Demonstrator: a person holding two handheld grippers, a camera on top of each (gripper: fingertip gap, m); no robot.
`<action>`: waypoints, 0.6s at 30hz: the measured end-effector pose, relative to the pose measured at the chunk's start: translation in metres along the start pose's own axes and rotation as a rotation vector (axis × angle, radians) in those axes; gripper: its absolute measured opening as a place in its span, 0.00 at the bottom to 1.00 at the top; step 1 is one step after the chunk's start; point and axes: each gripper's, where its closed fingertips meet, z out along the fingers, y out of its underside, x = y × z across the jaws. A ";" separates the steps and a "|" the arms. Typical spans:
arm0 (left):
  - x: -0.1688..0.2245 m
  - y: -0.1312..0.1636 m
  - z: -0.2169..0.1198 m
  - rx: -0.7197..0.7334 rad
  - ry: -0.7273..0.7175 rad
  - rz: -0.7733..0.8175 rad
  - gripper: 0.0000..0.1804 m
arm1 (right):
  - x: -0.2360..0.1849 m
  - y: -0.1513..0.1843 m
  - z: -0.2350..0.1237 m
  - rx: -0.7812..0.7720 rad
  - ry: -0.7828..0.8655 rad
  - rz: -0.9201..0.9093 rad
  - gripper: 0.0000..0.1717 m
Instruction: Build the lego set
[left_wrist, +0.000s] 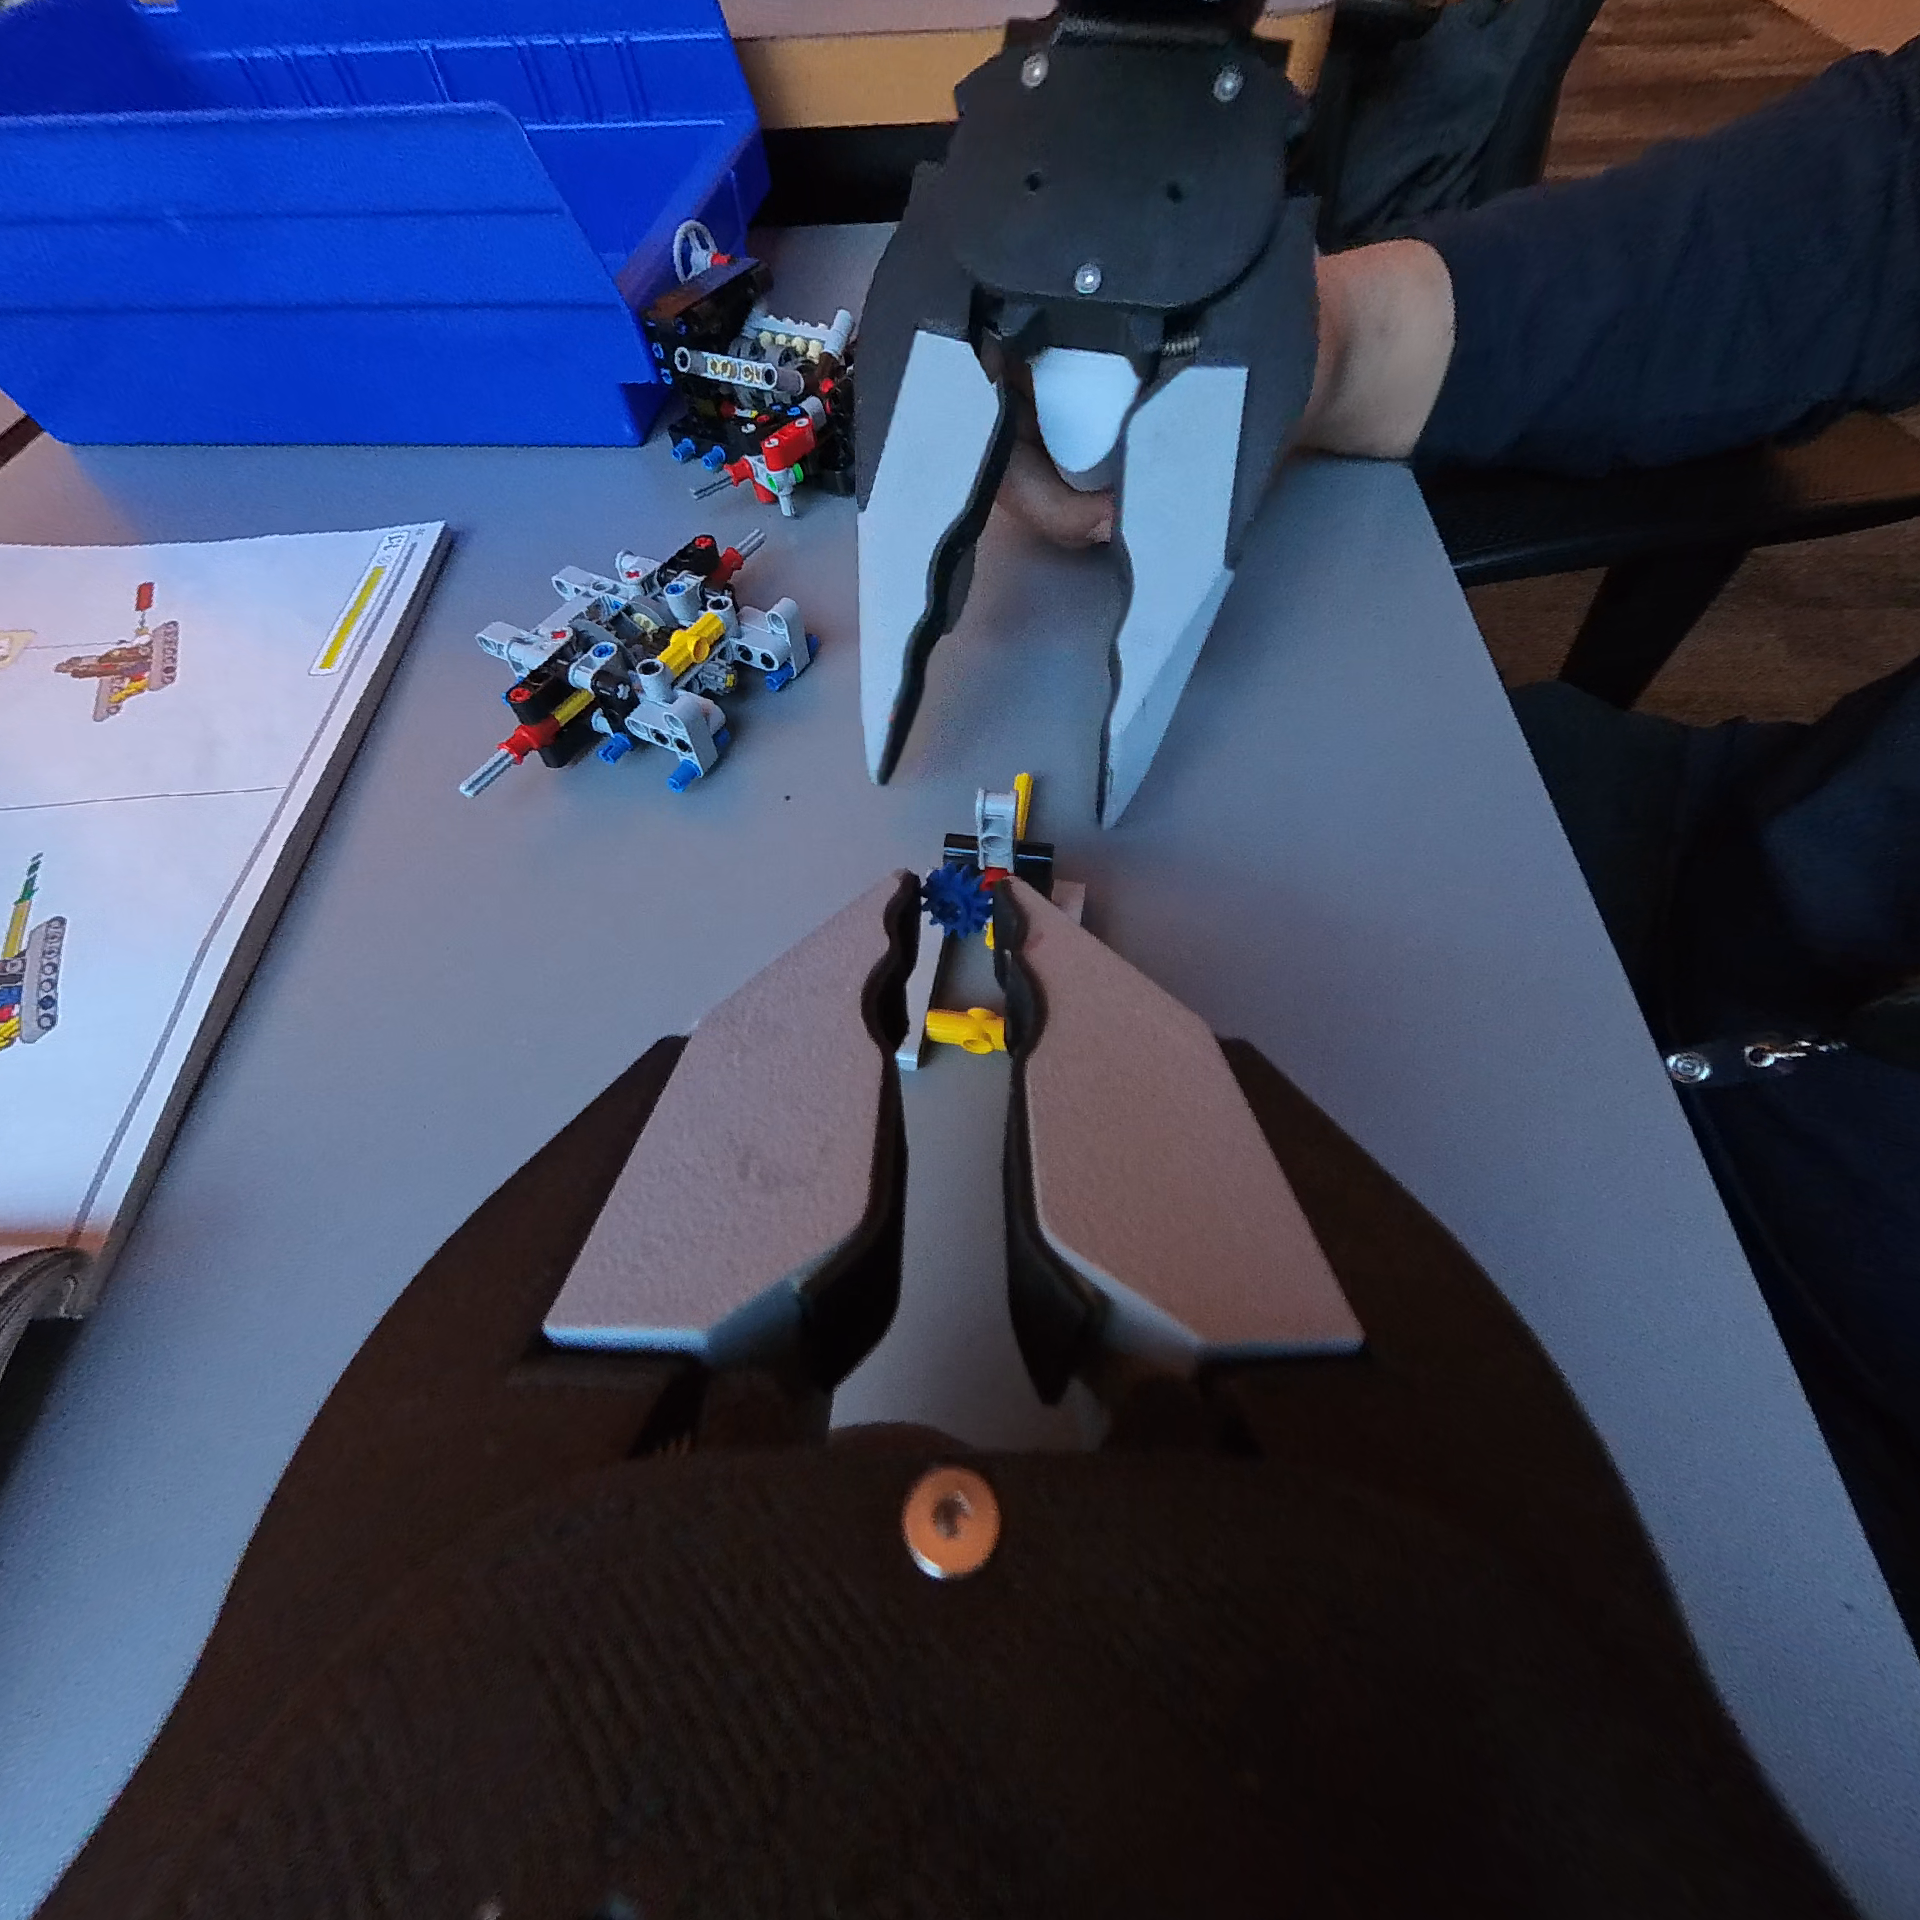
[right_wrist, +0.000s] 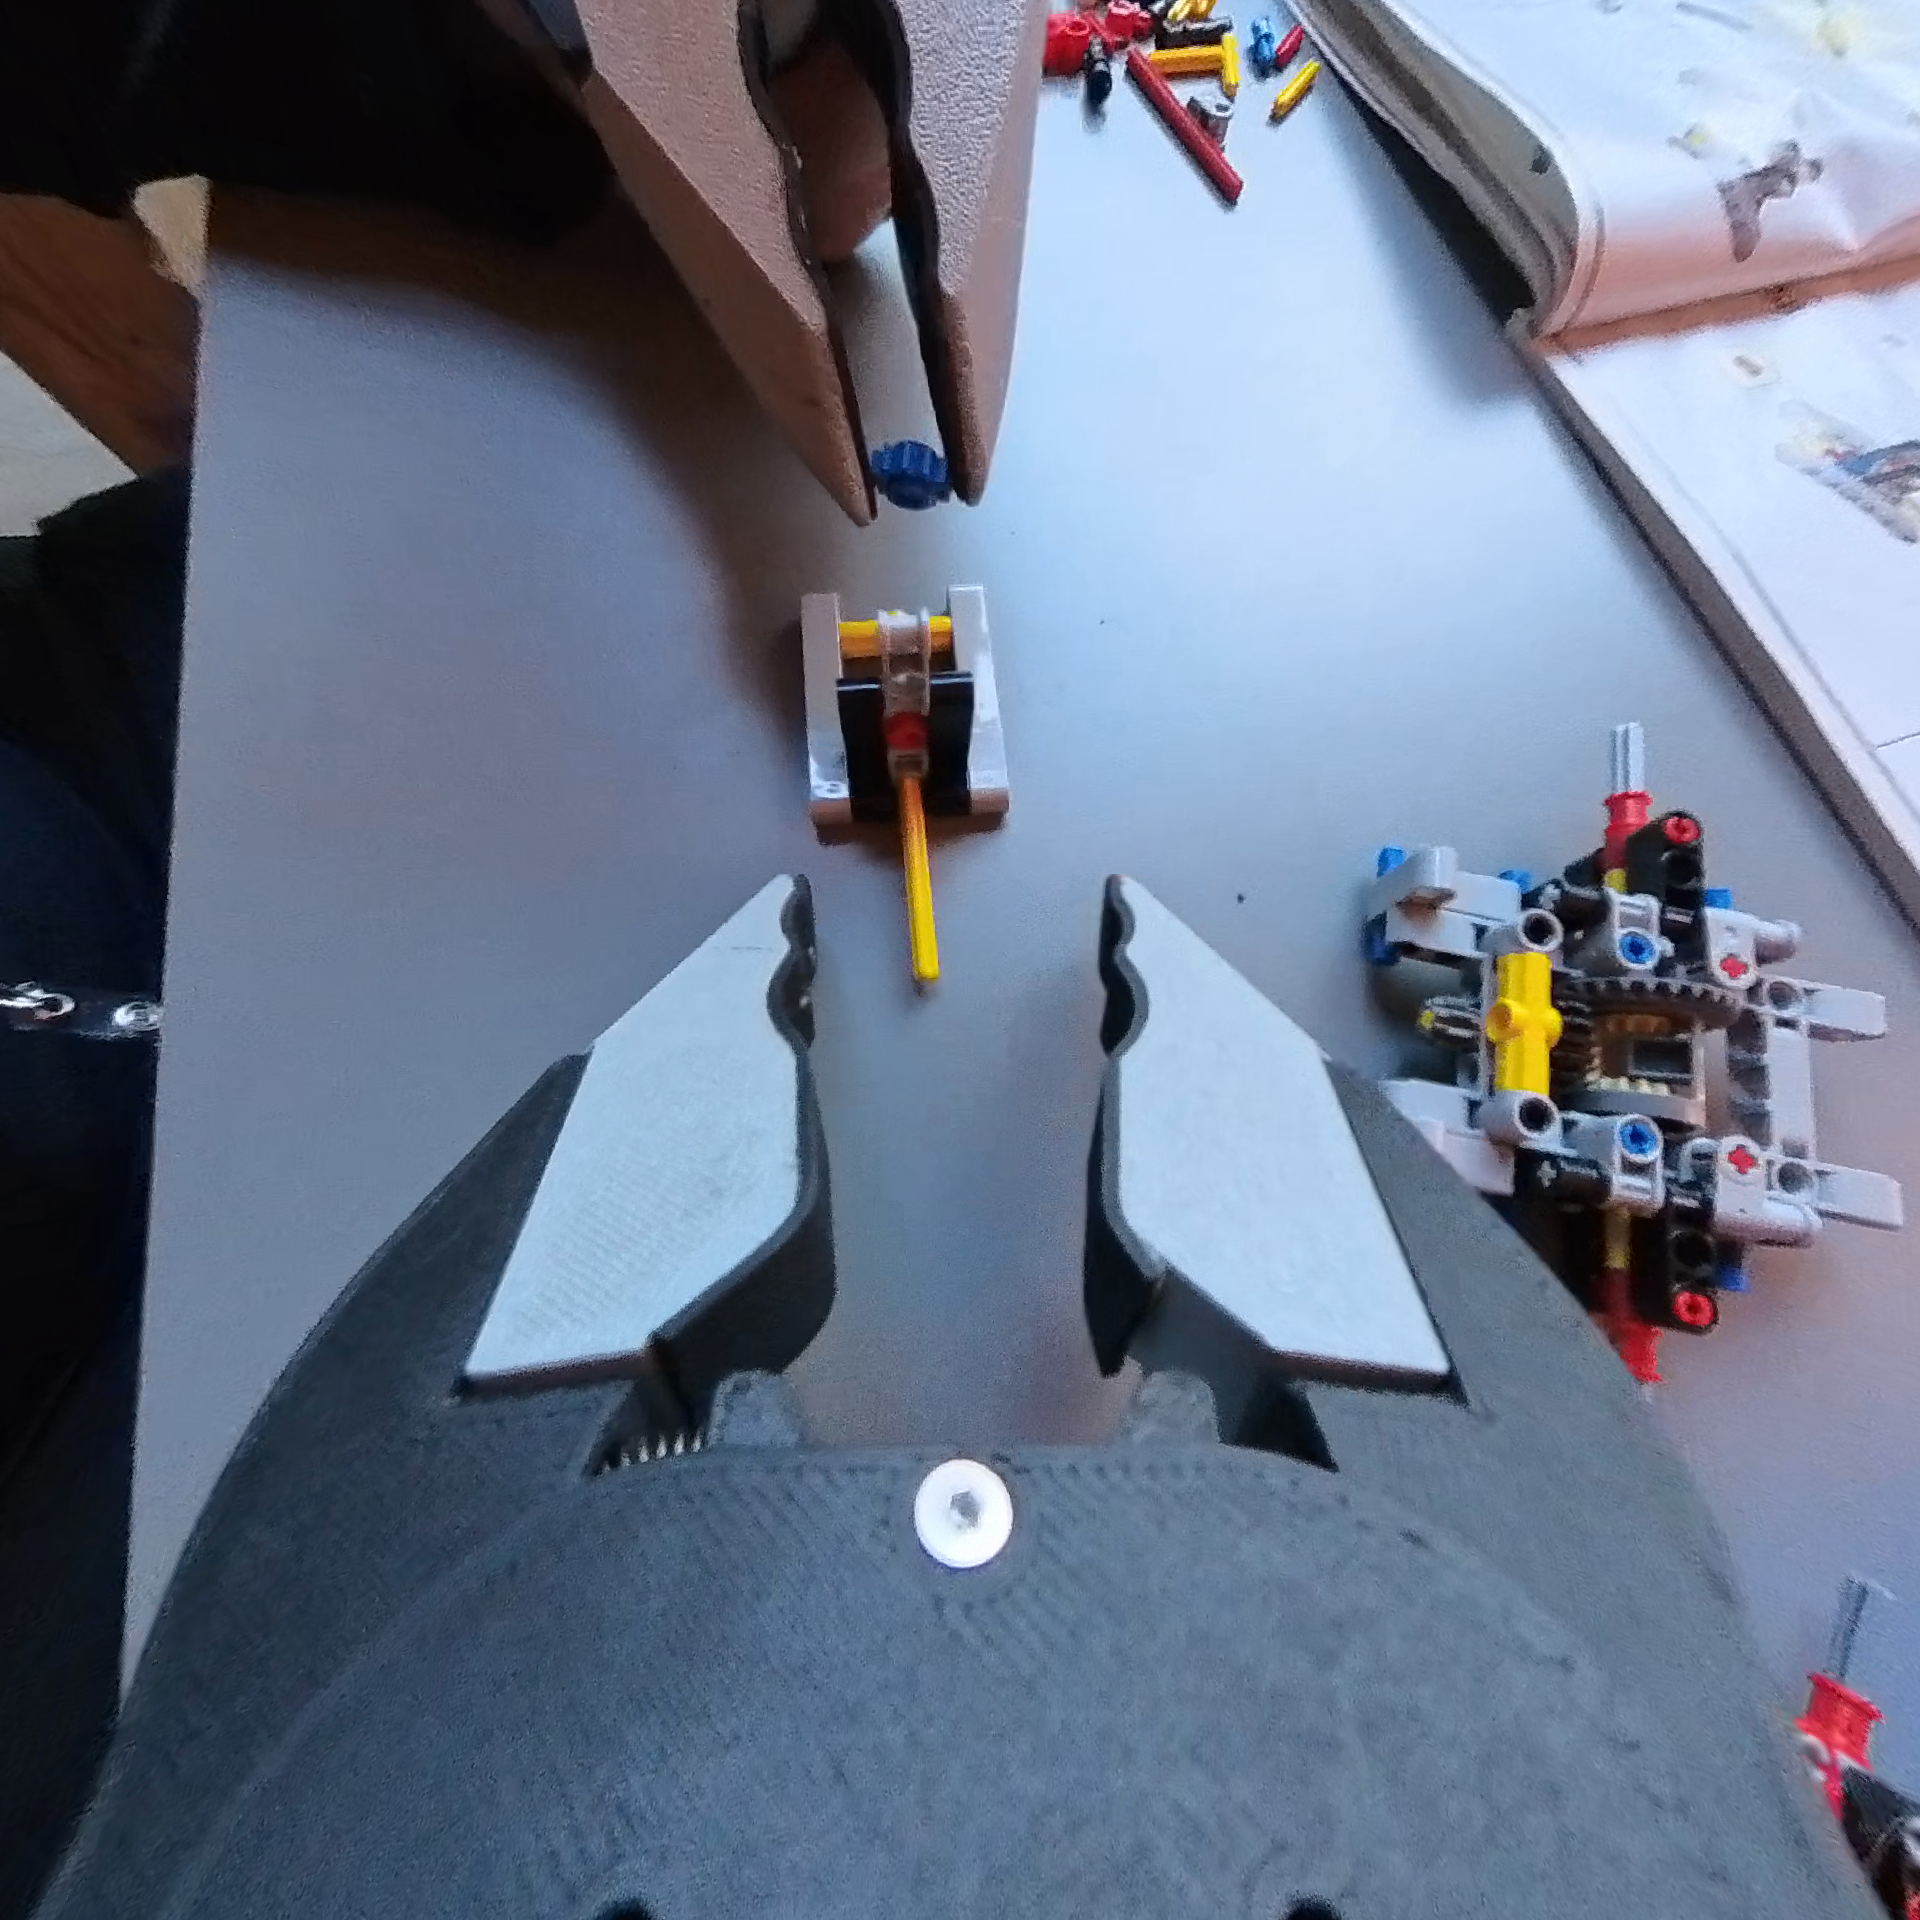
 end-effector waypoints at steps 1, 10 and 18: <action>0.000 0.000 0.000 -0.002 0.000 0.002 0.06 | 0.000 -0.001 0.002 -0.002 0.016 -0.018 0.32; -0.003 -0.005 -0.002 0.037 -0.017 -0.006 0.06 | -0.005 -0.023 0.000 0.102 0.099 -0.117 0.29; -0.001 -0.029 -0.011 0.206 -0.016 -0.024 0.06 | 0.001 -0.048 -0.027 0.309 0.157 -0.104 0.18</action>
